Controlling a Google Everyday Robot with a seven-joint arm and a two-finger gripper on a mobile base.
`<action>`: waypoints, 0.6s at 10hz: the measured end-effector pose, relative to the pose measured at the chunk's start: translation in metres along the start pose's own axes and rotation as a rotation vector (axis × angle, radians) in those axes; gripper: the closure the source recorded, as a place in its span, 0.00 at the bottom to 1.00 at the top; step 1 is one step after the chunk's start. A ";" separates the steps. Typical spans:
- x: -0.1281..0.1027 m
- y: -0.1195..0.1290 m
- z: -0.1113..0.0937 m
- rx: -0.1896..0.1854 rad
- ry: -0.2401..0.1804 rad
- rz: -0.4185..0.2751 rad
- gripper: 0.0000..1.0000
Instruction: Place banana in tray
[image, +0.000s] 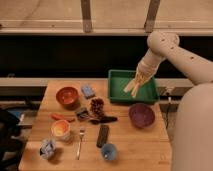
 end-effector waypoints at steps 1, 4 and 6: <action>0.000 0.000 0.000 0.000 0.000 -0.001 1.00; -0.001 -0.002 0.001 -0.005 -0.016 0.013 1.00; -0.014 -0.020 -0.003 -0.020 -0.151 0.090 1.00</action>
